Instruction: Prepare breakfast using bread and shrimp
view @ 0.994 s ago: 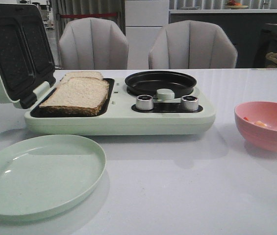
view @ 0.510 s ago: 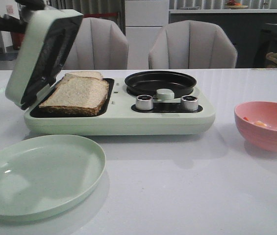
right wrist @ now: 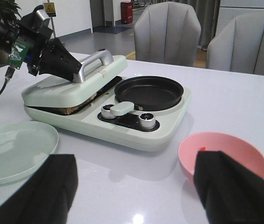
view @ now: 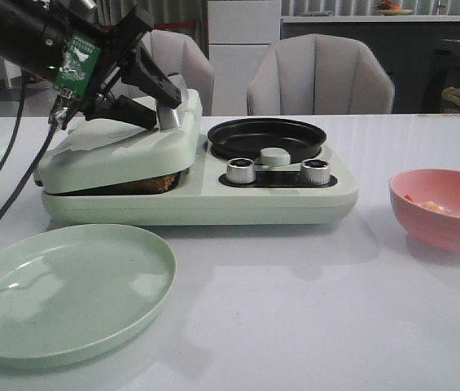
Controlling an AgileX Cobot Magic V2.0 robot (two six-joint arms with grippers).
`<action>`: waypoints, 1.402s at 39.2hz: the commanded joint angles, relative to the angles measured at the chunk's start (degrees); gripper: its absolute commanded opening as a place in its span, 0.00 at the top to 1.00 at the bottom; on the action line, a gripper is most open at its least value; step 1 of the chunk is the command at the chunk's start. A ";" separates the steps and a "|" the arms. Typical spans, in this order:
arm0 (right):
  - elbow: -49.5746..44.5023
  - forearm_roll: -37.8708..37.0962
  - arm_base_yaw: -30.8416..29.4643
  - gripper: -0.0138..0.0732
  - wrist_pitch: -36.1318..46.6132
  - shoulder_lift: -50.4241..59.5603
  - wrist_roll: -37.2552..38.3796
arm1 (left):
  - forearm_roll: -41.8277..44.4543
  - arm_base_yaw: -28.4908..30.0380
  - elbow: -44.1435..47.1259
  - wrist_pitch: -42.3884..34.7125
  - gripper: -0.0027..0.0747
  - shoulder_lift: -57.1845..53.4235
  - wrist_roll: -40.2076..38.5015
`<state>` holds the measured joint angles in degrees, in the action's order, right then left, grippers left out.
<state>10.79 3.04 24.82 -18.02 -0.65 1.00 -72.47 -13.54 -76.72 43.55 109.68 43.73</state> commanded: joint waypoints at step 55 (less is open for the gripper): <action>1.56 -0.16 -0.17 0.14 5.09 -0.63 0.02 | 74.55 -0.76 9.37 1.36 0.66 -55.65 -41.45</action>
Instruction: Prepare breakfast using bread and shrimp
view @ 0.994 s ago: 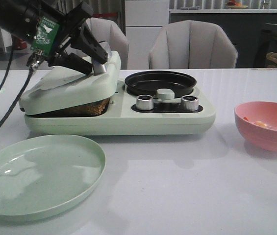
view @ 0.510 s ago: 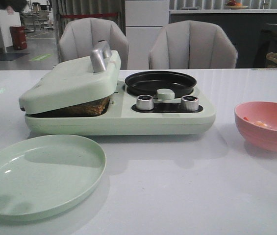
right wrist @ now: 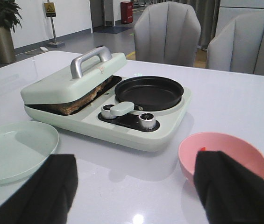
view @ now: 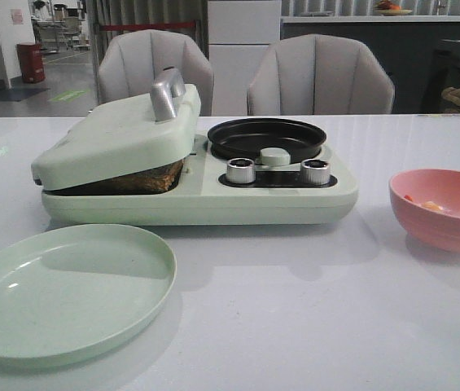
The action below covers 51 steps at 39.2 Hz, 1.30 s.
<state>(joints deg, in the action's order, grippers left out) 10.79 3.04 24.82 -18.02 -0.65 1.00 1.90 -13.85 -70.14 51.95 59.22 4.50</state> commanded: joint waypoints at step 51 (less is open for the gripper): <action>1.56 -0.16 -0.17 0.14 6.20 -0.63 0.02 | -4.97 -0.44 47.60 -26.85 0.82 -52.68 -2.95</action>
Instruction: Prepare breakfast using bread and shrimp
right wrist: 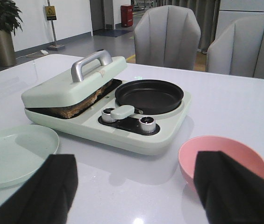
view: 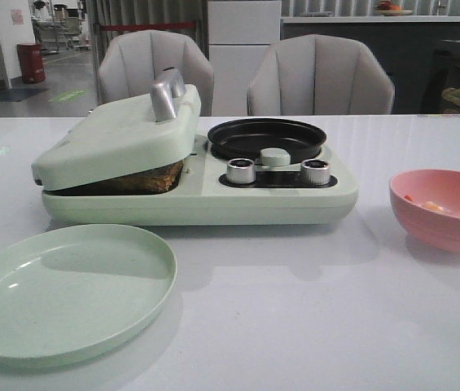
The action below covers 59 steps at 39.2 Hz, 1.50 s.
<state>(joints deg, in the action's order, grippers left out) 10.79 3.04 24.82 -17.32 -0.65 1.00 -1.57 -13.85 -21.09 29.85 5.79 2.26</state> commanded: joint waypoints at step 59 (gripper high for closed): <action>38.22 6.65 -17.94 0.14 -3.83 -60.59 0.96 | -1.61 -0.44 -1.45 -4.75 0.82 0.74 -0.71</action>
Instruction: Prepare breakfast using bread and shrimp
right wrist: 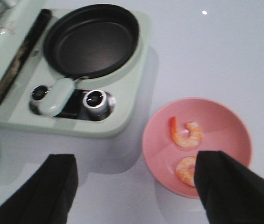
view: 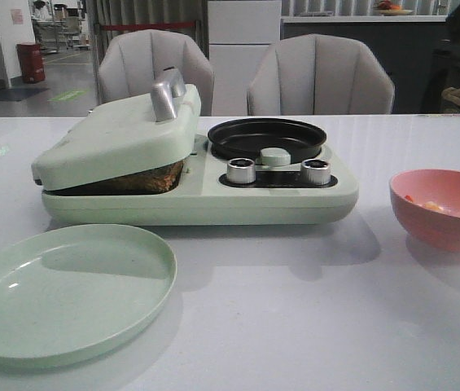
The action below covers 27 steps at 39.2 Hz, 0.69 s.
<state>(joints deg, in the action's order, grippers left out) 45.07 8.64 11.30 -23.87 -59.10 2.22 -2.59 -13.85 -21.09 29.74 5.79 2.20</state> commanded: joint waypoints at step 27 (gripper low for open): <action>16.03 1.55 -17.96 0.41 -4.66 -32.21 -2.22 | -0.59 -0.44 -1.45 -4.65 0.82 0.74 -0.65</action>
<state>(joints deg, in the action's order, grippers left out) 57.97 9.49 -6.39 -29.79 -90.22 1.81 -2.59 -13.85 -21.09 29.74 5.79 2.20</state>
